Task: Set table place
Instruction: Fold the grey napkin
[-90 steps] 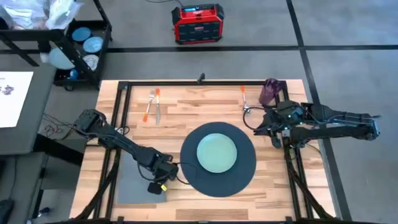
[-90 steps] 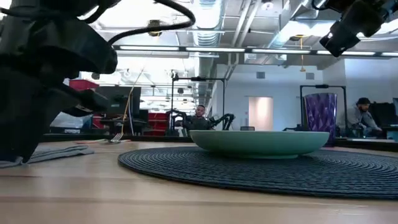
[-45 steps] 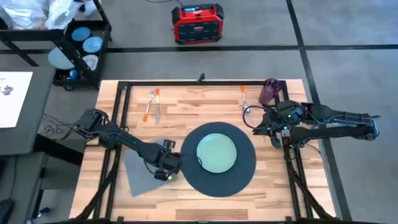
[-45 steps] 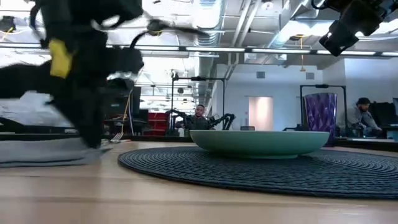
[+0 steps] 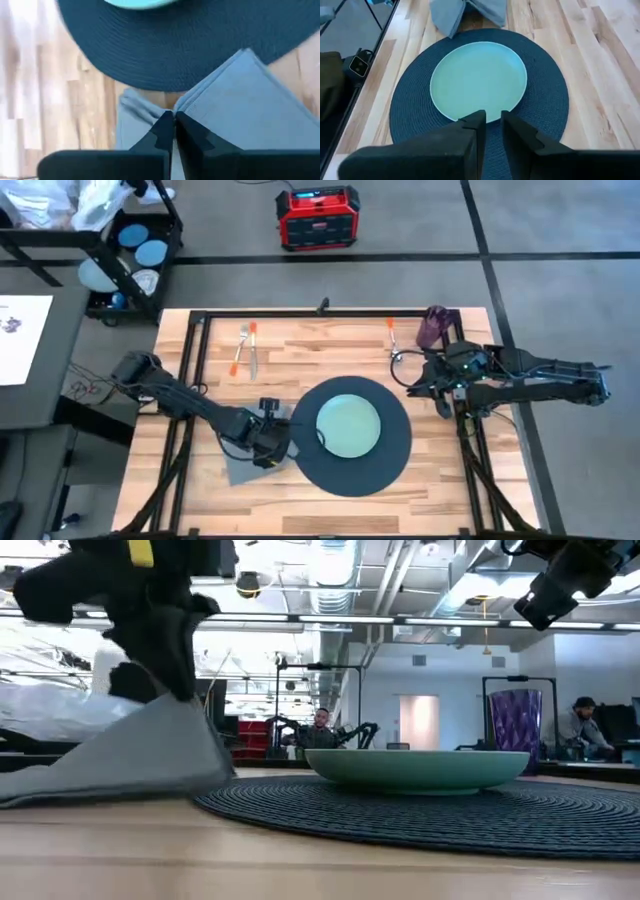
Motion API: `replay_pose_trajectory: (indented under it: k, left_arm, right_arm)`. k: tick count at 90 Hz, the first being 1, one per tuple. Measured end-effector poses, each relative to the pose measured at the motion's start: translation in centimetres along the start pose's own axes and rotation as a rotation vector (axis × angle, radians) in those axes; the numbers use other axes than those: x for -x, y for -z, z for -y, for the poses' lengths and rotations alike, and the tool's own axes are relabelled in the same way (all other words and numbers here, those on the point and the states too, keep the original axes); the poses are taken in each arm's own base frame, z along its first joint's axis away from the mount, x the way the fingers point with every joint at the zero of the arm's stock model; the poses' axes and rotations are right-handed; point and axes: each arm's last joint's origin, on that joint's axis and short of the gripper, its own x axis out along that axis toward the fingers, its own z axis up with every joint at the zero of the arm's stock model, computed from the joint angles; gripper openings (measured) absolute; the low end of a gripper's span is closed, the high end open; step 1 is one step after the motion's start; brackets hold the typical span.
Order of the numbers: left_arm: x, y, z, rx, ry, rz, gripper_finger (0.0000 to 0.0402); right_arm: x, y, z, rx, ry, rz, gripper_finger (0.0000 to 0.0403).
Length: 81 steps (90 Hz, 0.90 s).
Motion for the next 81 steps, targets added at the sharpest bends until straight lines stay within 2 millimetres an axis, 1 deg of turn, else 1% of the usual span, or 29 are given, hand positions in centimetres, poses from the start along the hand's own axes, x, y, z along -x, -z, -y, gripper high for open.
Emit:
replay_pose_trajectory:
  k: [14,25,35,54,72,81]
  left_arm:
    - [1.2,0.9,1.8,0.057,-0.108,0.059,0.0000]
    - [2.0,2.1,3.2,0.144,-0.122,0.075,0.0000]
    - [2.2,3.7,4.6,0.227,-0.114,0.079,0.0000]
    - [1.8,7.3,6.7,0.355,-0.118,0.102,0.0000]
    - [2.2,10.0,8.2,0.471,-0.144,0.251,0.0000]
    - [2.2,11.5,8.7,0.570,-0.131,0.298,0.0000]
  right_arm:
    - [0.0,0.1,0.0,-0.009,0.001,-0.012,0.0048]
    - [0.0,0.1,0.0,-0.011,0.001,-0.014,0.0048]
    - [0.0,0.1,0.0,-0.011,0.001,-0.014,0.0048]
    - [0.0,0.1,0.0,-0.013,0.001,-0.012,0.0048]
    - [0.0,0.1,0.0,-0.012,0.001,-0.012,0.0048]
    - [0.0,0.1,0.0,-0.021,0.001,-0.012,0.0048]
